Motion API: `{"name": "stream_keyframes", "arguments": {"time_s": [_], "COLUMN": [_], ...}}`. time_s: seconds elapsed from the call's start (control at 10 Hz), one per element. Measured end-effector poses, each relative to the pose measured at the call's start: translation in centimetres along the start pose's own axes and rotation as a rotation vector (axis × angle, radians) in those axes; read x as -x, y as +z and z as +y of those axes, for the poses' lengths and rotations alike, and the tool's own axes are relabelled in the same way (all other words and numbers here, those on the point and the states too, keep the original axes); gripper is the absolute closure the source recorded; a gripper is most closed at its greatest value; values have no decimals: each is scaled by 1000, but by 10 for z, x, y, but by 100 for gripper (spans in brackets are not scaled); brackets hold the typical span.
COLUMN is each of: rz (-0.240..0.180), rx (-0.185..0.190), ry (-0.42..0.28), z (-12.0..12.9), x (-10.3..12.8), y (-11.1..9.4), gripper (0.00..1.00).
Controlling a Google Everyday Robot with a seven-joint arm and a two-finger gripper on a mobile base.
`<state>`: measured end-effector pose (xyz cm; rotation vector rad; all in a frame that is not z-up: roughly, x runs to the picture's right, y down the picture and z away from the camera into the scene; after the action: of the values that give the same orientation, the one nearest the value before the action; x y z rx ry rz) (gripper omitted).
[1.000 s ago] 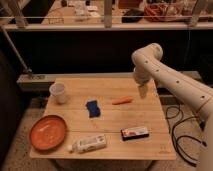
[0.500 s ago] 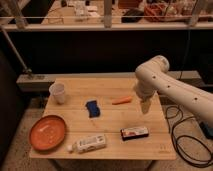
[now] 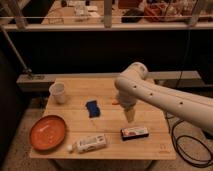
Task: Move the arm in a circular motion
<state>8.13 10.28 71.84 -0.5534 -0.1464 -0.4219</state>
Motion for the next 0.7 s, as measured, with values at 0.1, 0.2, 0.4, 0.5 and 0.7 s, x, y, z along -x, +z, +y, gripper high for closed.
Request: {"name": "stream_keyframes", "arguments": {"time_s": [0.1, 0.2, 0.4, 0.5, 0.7], "rz": [-15, -36, -69, -81, -93], "rx": [-5, -14, -45, -64, -100], "ry": [-36, -86, -150, -165, -173], "z": [-13, -32, -72, -94, -144], "x": [17, 38, 64, 67, 57], "y": [2, 6, 10, 14, 22], "gripper": [20, 20, 20, 20, 20]}}
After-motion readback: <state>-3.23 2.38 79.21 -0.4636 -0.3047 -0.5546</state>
